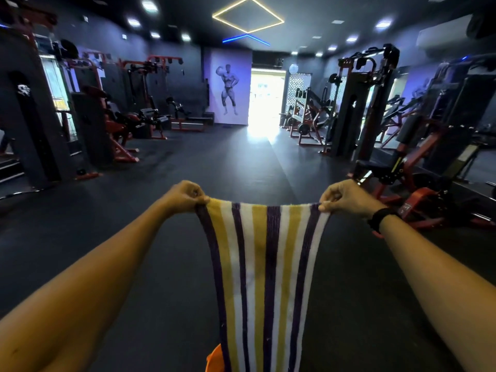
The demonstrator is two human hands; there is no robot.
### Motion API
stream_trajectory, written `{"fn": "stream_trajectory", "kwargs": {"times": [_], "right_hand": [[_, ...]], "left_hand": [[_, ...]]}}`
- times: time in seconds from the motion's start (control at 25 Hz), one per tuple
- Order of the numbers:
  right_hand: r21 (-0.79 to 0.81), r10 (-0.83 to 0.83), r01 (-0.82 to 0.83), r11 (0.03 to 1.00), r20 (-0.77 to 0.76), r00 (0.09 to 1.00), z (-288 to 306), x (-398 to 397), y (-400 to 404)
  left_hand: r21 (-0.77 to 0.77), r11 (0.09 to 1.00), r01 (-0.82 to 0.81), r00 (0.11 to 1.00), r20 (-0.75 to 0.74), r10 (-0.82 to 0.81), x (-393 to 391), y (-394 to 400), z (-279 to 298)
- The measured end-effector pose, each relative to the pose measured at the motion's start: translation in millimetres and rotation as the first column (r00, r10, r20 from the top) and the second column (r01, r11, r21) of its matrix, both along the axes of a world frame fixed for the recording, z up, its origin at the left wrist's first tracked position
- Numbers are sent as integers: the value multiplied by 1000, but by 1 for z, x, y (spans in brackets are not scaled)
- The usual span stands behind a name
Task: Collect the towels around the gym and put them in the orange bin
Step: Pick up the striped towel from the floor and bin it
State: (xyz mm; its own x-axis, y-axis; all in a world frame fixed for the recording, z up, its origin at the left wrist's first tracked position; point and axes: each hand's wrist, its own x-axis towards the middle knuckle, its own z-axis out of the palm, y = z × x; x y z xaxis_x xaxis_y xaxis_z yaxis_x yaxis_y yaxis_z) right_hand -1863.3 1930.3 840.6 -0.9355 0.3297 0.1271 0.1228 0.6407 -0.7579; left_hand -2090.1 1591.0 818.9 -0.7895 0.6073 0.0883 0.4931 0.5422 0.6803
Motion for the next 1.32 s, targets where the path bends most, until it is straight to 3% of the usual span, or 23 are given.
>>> {"fn": "stream_trajectory", "kwargs": {"times": [0.04, 0.08, 0.12, 0.2, 0.24, 0.28, 0.32, 0.4, 0.52, 0.6, 0.64, 0.68, 0.76, 0.84, 0.88, 0.96, 1.0, 1.04, 1.12, 1.16, 1.2, 1.24, 1.32], "right_hand": [[43, 46, -53, 998, 154, 987, -1, 4, 2], [53, 81, -95, 994, 224, 971, 5, 7, 1], [3, 115, -118, 993, 181, 977, 16, 10, -1], [-296, 69, -128, 947, -202, 977, 45, 8, 0], [-435, 50, -187, 881, -309, 950, 54, 4, 1], [-495, 89, -211, 843, -257, 962, 55, 2, -5], [-478, 157, -194, 857, -116, 981, 44, -2, -14], [-380, 209, -155, 912, 106, 972, 12, -12, -28], [-333, 131, -86, 939, 117, 984, -6, -16, -28], [-366, 114, -75, 927, 88, 990, -2, -13, -19], [-388, 94, -58, 920, 75, 993, -3, -12, -14], [-416, 102, -63, 907, 72, 992, -7, -11, -10], [-399, 159, -80, 913, 171, 972, -17, -10, -10], [-314, 228, -127, 941, 307, 924, -16, -8, -13], [-341, 273, -168, 925, 287, 918, -10, -7, -13], [-497, 284, -225, 838, 45, 958, 4, -9, -12], [-568, 270, -249, 784, -50, 962, 8, -9, -14], [-605, 287, -257, 754, -49, 957, 10, -8, -22], [-548, 369, -245, 800, 127, 921, -7, -13, -32], [-497, 377, -241, 833, 193, 906, -17, -15, -32], [-461, 355, -225, 858, 216, 910, -23, -16, -31], [-471, 337, -214, 856, 194, 921, -23, -17, -28], [-529, 270, -218, 820, 22, 963, -8, -15, -21]], "left_hand": [[-108, 990, 92, 993, 77, -84, 4, 0, 1], [-87, 980, 176, 976, 143, -163, 11, 2, 5], [104, 971, 214, 953, 194, -230, 17, 8, 13], [640, 765, 78, 905, 277, -324, 29, 22, 33], [711, 700, 71, 872, 297, -390, 32, 31, 41], [640, 755, 147, 853, 304, -424, 42, 37, 41], [458, 857, 238, 859, 312, -405, 51, 42, 31], [152, 938, 311, 901, 267, -342, 59, 49, 8], [361, 920, 152, 908, 316, -274, 55, 42, 16], [621, 771, -140, 845, 481, -234, 47, 32, 35], [654, 719, -234, 822, 528, -212, 42, 28, 36], [608, 753, -251, 828, 538, -159, 40, 23, 32], [295, 952, -80, 857, 508, -85, 45, 15, 17], [132, 990, 41, 852, 513, -104, 53, 8, 16], [256, 967, 6, 826, 544, -149, 54, 7, 22], [707, 689, -159, 695, 576, -431, 48, 8, 40], [803, 581, -132, 628, 521, -578, 45, 8, 40], [789, 614, -30, 577, 515, -633, 44, 9, 30], [476, 845, 244, 635, 580, -510, 53, 13, -3], [334, 882, 332, 673, 571, -470, 59, 16, -13], [319, 893, 317, 704, 552, -447, 61, 19, -18], [415, 878, 237, 731, 518, -443, 60, 21, -18], [711, 700, -68, 695, 538, -478, 52, 21, -5]]}}
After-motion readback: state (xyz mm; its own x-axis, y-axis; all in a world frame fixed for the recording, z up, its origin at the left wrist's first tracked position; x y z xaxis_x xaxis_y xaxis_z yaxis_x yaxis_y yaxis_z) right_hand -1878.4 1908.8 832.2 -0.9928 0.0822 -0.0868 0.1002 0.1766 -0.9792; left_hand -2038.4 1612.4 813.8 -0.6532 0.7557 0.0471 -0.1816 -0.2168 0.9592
